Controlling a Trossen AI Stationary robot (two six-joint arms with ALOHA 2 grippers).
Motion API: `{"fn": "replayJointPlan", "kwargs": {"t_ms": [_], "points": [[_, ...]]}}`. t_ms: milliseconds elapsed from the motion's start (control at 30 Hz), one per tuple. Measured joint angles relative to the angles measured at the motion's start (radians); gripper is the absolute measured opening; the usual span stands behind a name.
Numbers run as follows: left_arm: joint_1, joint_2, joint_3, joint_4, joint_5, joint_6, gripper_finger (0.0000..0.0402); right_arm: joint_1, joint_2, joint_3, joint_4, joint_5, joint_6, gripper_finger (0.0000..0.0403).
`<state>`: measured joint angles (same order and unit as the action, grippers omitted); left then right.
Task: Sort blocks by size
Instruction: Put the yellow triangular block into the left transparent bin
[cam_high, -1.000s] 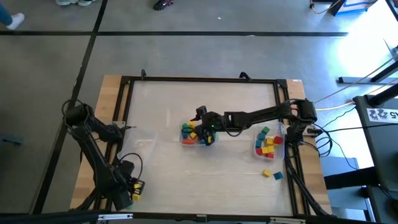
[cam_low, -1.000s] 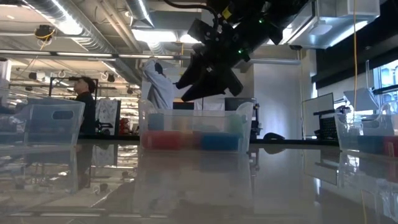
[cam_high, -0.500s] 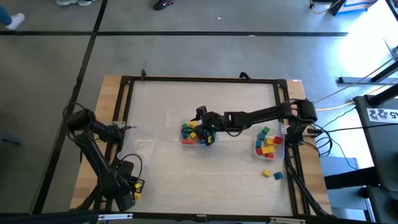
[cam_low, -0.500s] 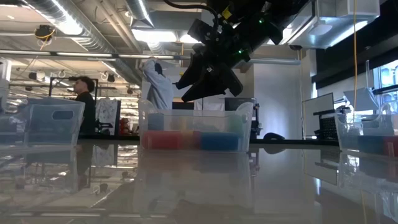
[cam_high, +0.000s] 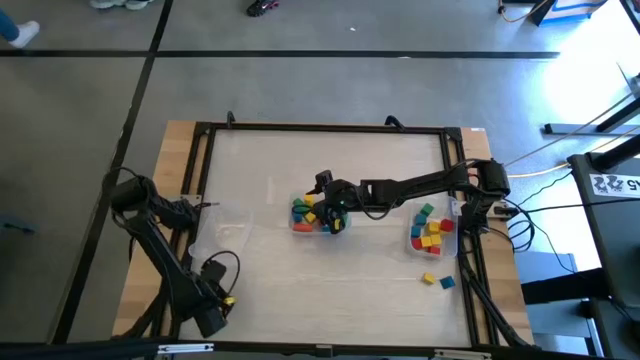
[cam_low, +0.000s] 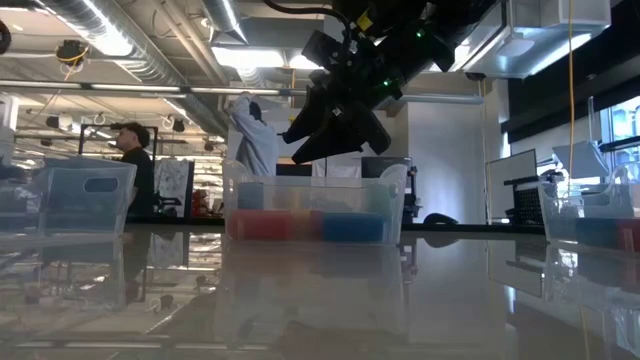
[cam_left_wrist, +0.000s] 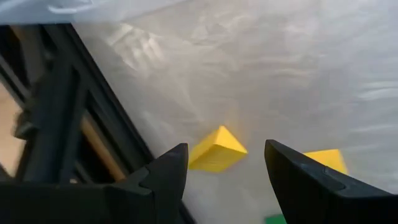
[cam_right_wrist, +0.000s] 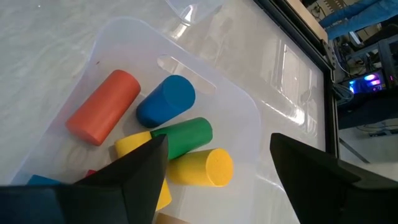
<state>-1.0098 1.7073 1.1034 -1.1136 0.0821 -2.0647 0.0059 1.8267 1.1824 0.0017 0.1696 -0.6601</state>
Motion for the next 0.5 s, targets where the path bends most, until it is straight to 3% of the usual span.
{"fn": "replayJointPlan", "kwargs": {"t_ms": [500], "points": [[-0.095,0.000,-0.001,0.022,-0.023,0.478,0.0210,0.000,0.000,0.000,0.000,-0.005,0.011,0.0287]]}}
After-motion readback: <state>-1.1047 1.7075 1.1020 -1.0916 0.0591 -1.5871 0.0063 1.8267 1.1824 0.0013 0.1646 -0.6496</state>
